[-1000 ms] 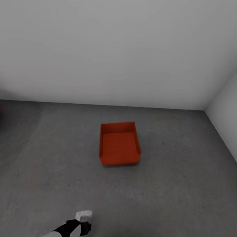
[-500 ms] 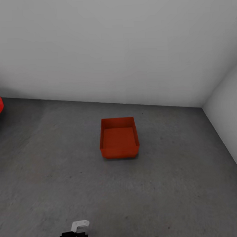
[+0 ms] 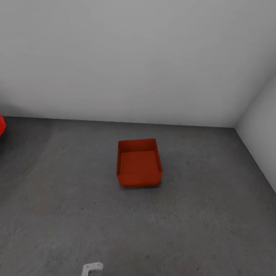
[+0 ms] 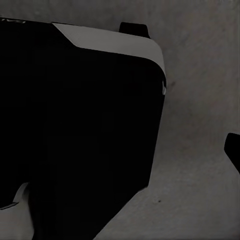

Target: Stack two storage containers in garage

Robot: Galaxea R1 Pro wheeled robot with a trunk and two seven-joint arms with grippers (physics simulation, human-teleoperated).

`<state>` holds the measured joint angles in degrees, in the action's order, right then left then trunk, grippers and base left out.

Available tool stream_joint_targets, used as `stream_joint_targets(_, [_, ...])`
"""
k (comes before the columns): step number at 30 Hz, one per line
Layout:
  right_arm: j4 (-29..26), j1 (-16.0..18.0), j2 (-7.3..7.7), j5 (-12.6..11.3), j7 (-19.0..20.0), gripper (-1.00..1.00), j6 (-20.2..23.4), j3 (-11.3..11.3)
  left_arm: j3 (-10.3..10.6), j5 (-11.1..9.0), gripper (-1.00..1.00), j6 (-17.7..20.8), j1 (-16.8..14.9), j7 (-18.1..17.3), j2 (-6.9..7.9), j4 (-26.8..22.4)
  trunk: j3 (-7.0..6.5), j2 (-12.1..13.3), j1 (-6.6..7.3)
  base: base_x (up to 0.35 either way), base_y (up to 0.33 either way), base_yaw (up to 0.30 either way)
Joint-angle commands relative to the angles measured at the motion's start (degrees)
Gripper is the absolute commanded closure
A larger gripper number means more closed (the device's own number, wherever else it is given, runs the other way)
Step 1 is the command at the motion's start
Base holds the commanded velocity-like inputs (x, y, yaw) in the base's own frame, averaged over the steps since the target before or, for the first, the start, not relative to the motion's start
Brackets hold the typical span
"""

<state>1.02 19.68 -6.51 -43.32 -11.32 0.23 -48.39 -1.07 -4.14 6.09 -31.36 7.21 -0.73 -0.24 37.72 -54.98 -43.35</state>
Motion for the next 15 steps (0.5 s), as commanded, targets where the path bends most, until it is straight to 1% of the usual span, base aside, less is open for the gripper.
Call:
stream_joint_targets(1, [0.1,0.0,-0.05,-0.4,-0.1,-1.0,0.0,-0.5,-0.1,-0.4,-1.0,0.2,0.0,0.2,-0.01,0.0,-0.05,0.0,0.0,0.0,0.0,0.0])
stream_joint_targets(4, [0.1,-0.8,-0.22,-0.4,-0.1,-1.0,-0.1,-0.5,0.0,-0.4,-1.0,0.2,0.0,0.2,-0.09,0.0,-0.32,0.0,0.0,0.0,0.0,0.0])
stream_joint_targets(11, [0.1,-1.2,-0.25,-0.4,-0.1,-1.0,-0.3,-0.5,0.0,-0.4,-1.0,0.2,0.6,0.2,-0.07,0.0,-0.94,0.0,0.0,0.0,0.0,0.0])
stream_joint_targets(14, [0.1,-2.3,-0.35,-0.4,-0.1,-1.0,-2.1,-0.5,-0.1,-0.5,-1.0,0.2,2.1,0.2,-0.04,0.0,-1.21,0.0,0.0,0.0,0.0,0.0])
stream_joint_targets(15, [0.1,-3.1,-0.46,-0.4,-0.1,-1.0,-3.5,-0.5,-0.1,-0.5,-1.0,0.1,3.6,0.1,0.27,0.0,-1.3,0.0,0.0,0.0,0.0,0.0])
